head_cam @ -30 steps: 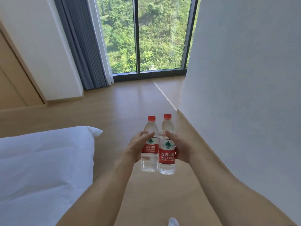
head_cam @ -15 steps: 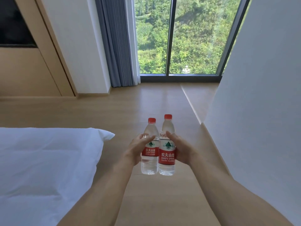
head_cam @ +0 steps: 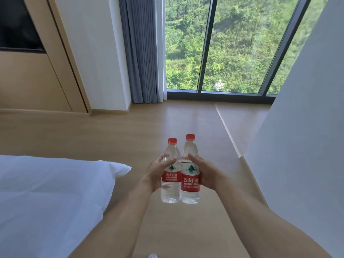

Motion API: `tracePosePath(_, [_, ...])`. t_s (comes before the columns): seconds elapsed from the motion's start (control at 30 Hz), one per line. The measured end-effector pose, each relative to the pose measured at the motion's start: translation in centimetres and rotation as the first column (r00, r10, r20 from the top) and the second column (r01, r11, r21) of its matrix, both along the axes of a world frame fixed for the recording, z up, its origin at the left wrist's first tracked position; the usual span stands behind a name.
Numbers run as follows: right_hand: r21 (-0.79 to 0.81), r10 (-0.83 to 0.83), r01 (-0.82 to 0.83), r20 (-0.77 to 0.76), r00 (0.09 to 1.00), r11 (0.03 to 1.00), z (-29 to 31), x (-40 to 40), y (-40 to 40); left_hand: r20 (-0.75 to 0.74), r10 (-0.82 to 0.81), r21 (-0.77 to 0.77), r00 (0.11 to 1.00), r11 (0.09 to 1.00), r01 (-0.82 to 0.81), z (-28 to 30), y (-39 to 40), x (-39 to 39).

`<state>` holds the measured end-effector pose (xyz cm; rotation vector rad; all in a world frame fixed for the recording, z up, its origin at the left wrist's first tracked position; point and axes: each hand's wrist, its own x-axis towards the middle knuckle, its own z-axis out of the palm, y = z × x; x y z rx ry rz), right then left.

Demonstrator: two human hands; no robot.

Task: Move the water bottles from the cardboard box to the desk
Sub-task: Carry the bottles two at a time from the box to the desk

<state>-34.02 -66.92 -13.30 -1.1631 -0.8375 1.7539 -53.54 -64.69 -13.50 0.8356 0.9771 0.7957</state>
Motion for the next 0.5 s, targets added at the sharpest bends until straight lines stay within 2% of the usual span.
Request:
tracePosePath(0.3, [-0.015,0.037,-0.037,0.029,0.999,0.999,1.6,-3.2,17.2,0.029,0.033,0.006,0.999,0.999,-0.033,0.3,16.9,-2.7])
tracePosePath(0.5, [-0.037,0.092,-0.091,0.029,0.995,0.995,1.1,-5.4,25.5,0.040,0.091,-0.004,0.995,0.996,-0.091,-0.4,24.4,-4.9])
